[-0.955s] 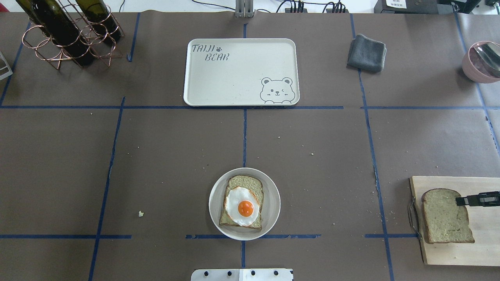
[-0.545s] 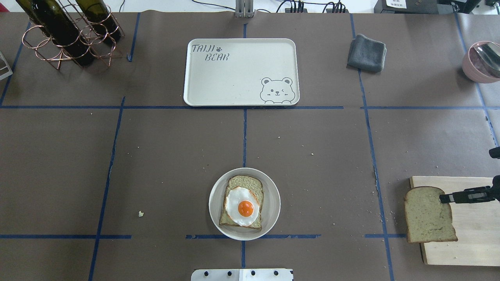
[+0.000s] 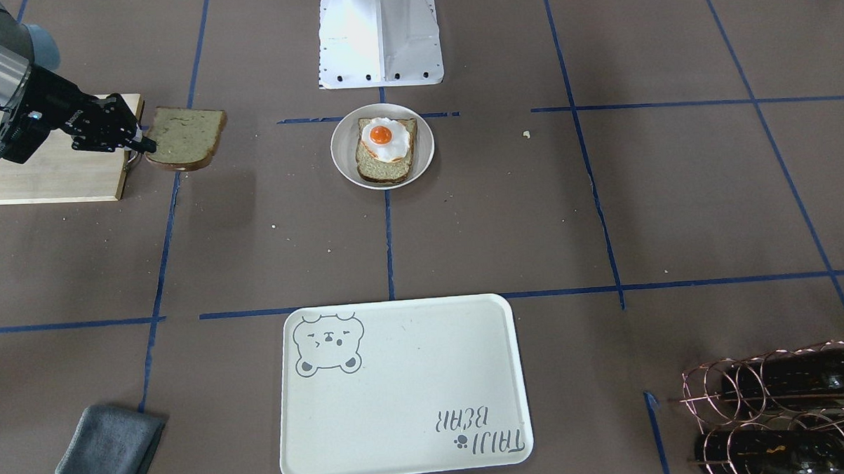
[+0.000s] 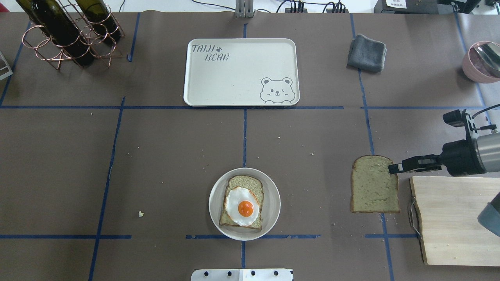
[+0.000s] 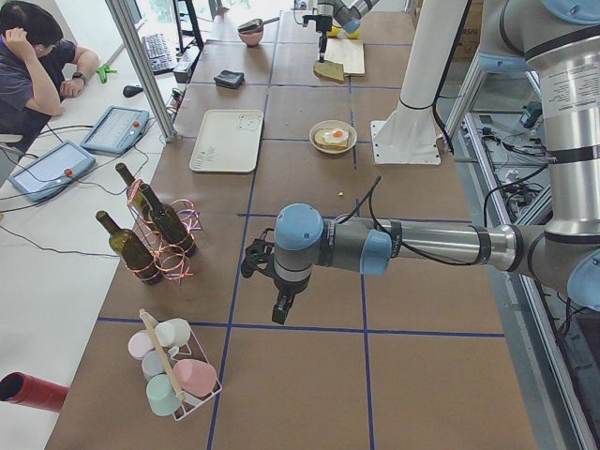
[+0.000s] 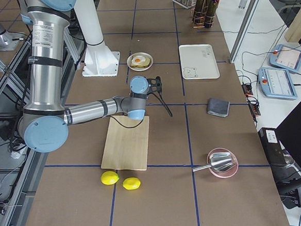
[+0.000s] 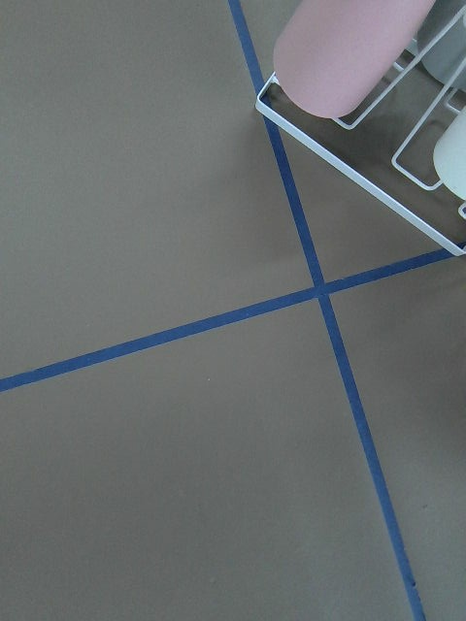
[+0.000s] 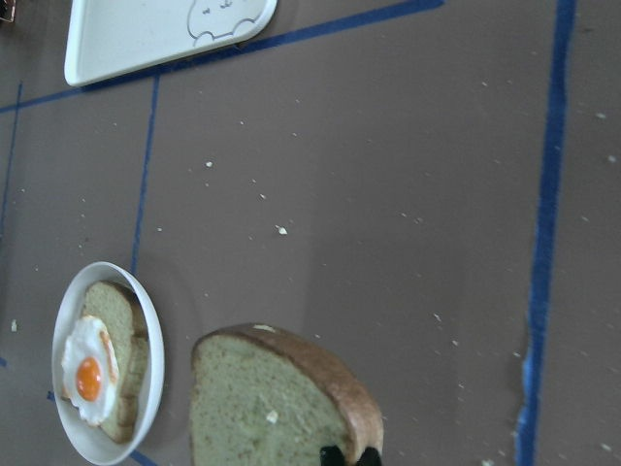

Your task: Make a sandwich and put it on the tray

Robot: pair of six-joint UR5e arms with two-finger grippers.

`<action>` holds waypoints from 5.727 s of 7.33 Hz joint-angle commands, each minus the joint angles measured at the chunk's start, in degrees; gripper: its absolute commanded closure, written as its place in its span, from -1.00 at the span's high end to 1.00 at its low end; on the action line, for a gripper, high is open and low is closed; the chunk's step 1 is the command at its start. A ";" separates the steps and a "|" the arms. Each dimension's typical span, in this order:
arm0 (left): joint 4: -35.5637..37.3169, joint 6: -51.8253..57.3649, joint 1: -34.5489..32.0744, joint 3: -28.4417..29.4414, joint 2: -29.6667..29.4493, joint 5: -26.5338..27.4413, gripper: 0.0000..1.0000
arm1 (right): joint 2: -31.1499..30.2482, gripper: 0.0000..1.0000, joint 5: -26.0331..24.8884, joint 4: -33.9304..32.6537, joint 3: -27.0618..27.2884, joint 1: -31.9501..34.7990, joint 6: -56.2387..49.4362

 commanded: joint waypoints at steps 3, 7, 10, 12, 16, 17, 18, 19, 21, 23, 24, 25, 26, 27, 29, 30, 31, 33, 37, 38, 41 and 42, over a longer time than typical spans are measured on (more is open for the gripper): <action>0.12 0.00 -0.11 0.50 0.04 -0.05 1.00 | 20.32 -1.00 -12.47 -17.20 0.07 -11.90 3.87; 0.03 0.00 -0.11 0.85 -0.05 -0.05 1.00 | 27.30 -1.00 -27.00 -24.45 -1.94 -23.88 7.03; 0.03 0.00 -0.11 0.85 -0.14 -0.05 1.00 | 27.13 -1.00 -29.30 -24.37 -4.49 -24.95 7.12; 0.03 0.00 -0.11 0.76 -0.14 -0.05 1.00 | 26.43 -1.00 -29.48 -24.28 -4.50 -24.95 7.12; 0.03 -0.09 -0.11 0.42 -0.14 -0.05 1.00 | 26.60 1.00 -30.89 -24.71 -3.97 -23.73 6.86; -0.05 0.00 -0.20 0.07 -0.40 -0.14 1.00 | 26.86 1.00 -28.28 -28.37 -3.80 -20.68 6.86; -0.06 0.00 -0.20 -0.20 -0.66 -0.05 1.00 | 27.39 1.00 -24.25 -33.72 -3.80 -16.03 6.07; -0.14 0.00 -0.12 -1.42 -1.01 0.21 1.00 | 27.13 1.00 -20.64 -38.12 -3.80 -11.20 3.54; 0.03 0.00 1.37 -2.49 -4.32 0.65 1.00 | 26.61 1.00 -13.69 -47.79 -3.53 -2.23 -10.74; -0.06 -0.44 1.56 -2.58 -13.19 0.56 1.00 | 22.24 1.00 -8.31 -55.27 -3.10 8.05 -29.86; -4.41 -0.18 1.56 -2.14 -13.41 -0.05 1.00 | 16.90 1.00 -7.25 -55.65 -2.83 12.62 -40.76; -14.54 -0.70 1.64 -1.87 -13.58 -0.66 1.00 | 12.24 1.00 -3.59 -56.18 -2.92 19.80 -50.70; -16.47 -5.75 1.73 -1.70 -13.50 -6.41 1.00 | 8.62 1.00 -0.07 -58.44 -2.74 27.27 -61.41; -16.84 -15.37 3.47 -2.91 -14.02 -9.17 1.00 | 7.02 1.00 1.88 -63.60 -2.74 32.74 -69.70; -16.67 -21.87 13.90 -11.49 -15.43 -7.45 1.00 | 0.45 1.00 0.94 -68.74 -3.00 39.53 -78.45; -16.58 -28.58 20.04 -13.19 -16.39 -8.39 1.00 | -1.68 1.00 0.84 -68.84 -3.01 42.26 -79.96; -16.58 -37.61 26.36 -15.04 -17.70 -1.88 1.00 | -3.70 1.00 0.84 -68.93 -2.66 44.72 -81.89; -16.40 -55.98 40.07 -15.94 -21.29 8.95 1.00 | -6.78 1.00 0.76 -68.93 -2.66 46.40 -84.20; -16.58 -90.88 64.19 -7.98 -32.00 28.23 0.43 | -8.99 1.00 -0.39 -68.58 -1.95 47.47 -84.20; -16.67 -94.19 65.87 -4.37 -34.30 29.29 0.18 | -8.99 1.00 -0.39 -68.49 -1.95 47.47 -84.28; -22.51 -96.14 69.05 1.34 -34.50 33.34 -0.02 | -8.99 1.00 -0.39 -68.31 -2.04 47.47 -84.28; -26.30 -96.33 69.14 3.99 -34.50 34.39 -0.02 | -8.91 1.00 -0.65 -68.31 -2.04 47.56 -84.28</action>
